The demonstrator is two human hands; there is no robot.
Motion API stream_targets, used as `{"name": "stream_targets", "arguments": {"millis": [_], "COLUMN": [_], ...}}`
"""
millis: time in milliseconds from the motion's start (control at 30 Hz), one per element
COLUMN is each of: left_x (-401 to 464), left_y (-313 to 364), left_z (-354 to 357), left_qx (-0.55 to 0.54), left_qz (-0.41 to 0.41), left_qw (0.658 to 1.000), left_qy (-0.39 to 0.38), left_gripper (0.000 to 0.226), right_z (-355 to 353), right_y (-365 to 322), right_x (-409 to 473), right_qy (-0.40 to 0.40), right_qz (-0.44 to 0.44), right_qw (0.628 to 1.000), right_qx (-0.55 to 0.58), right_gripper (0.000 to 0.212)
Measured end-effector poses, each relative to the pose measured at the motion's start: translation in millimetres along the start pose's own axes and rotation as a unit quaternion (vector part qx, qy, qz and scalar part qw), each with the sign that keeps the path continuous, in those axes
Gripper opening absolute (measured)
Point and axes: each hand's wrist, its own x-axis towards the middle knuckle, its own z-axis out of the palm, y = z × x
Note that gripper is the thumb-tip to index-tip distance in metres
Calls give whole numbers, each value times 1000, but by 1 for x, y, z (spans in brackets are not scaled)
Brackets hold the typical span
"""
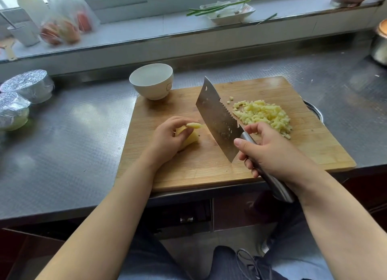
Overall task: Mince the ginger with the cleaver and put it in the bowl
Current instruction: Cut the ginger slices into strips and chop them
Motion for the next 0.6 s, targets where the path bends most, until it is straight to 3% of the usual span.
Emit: {"name": "stream_targets", "arguments": {"millis": [300,433,600], "left_x": [-10,-11,-18], "left_y": [0,5,11], "left_z": [-12,-9,2], "left_qx": [-4,16,6], "left_qz": [-14,-7,-18], "left_qw": [997,997,999], "left_qy": [-81,-80,-41], "left_gripper": [42,20,37], "right_z": [-2,-1,0], "right_y": [2,1,-6], "right_x": [1,1,2], "right_qy": [5,3,-13], "right_qz": [2,3,-4], "right_qw": [1000,1000,999], "right_qx": [6,2,-46], "right_gripper": [30,30,28]}}
